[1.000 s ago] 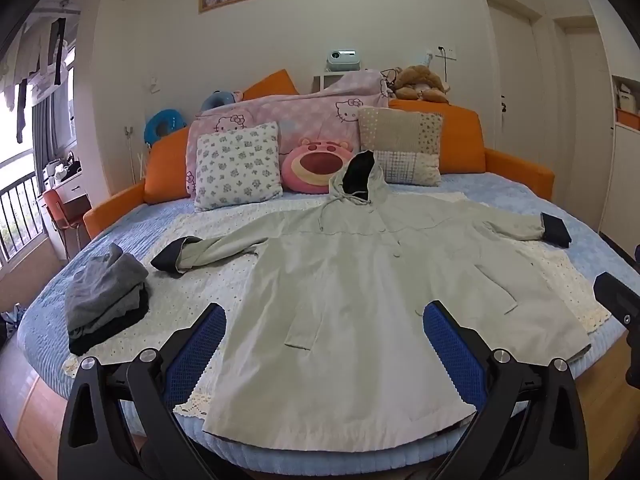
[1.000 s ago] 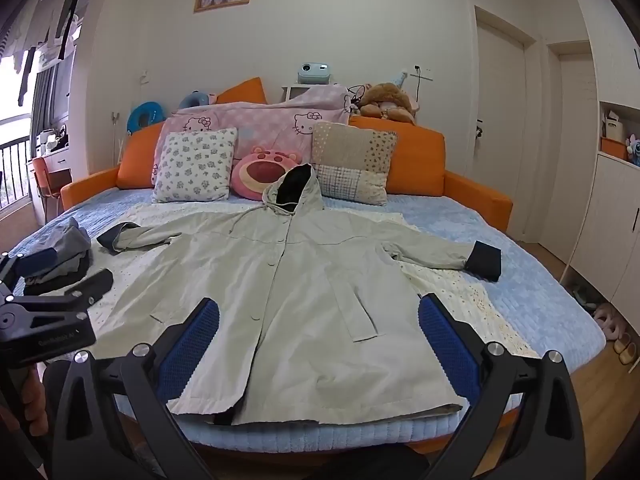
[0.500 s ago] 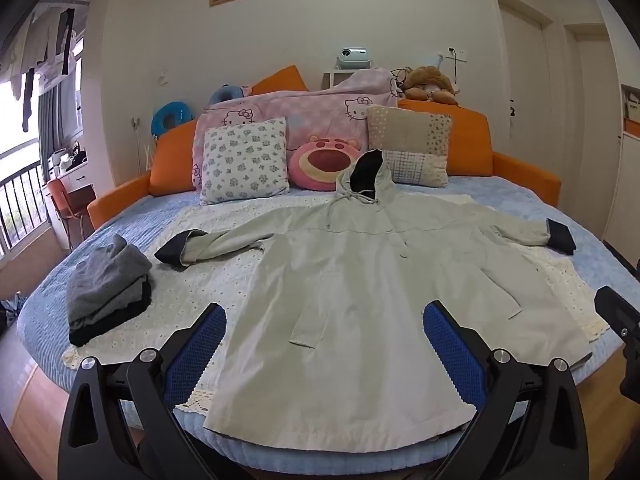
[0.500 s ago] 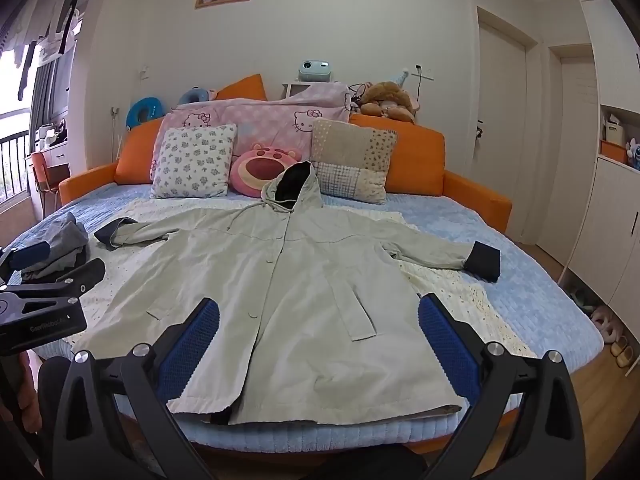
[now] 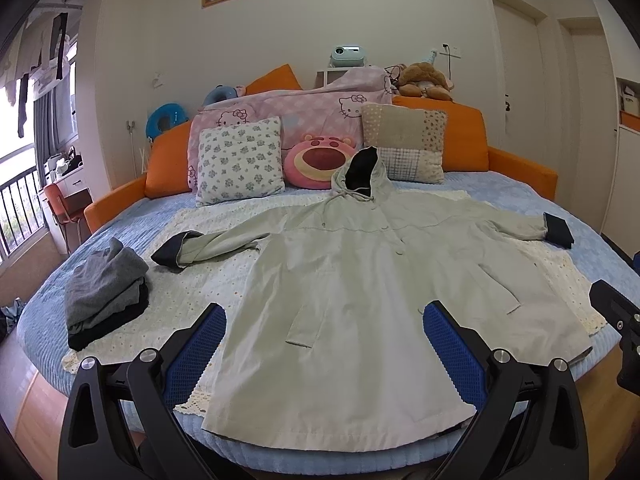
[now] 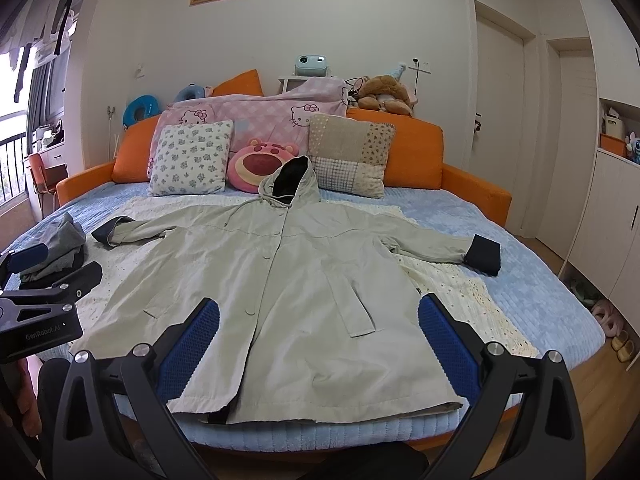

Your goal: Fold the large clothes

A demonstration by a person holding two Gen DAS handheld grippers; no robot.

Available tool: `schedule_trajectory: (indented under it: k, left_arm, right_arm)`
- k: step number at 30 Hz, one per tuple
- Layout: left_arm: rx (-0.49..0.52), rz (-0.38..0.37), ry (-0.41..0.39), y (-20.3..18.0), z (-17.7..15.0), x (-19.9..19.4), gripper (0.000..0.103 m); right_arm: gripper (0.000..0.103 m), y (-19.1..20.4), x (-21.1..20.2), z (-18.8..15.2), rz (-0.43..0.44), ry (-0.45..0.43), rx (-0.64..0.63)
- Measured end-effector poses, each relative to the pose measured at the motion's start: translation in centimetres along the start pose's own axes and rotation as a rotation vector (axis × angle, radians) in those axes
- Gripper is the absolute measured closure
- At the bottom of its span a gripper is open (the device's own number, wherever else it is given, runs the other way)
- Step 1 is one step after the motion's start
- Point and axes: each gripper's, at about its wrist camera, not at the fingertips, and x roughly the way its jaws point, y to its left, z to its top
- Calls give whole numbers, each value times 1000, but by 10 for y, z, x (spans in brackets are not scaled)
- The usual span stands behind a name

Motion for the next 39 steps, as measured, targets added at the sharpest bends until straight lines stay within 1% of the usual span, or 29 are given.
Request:
schedule_trajectory:
  k: [29, 39]
  left_arm:
    - [-17, 4, -17, -1, 2, -2, 3]
    - [-17, 1, -19, 0, 1, -3, 3]
  right_arm:
    - [4, 4, -2, 1, -5, -8, 3]
    - [4, 0, -12, 6, -4, -45, 20]
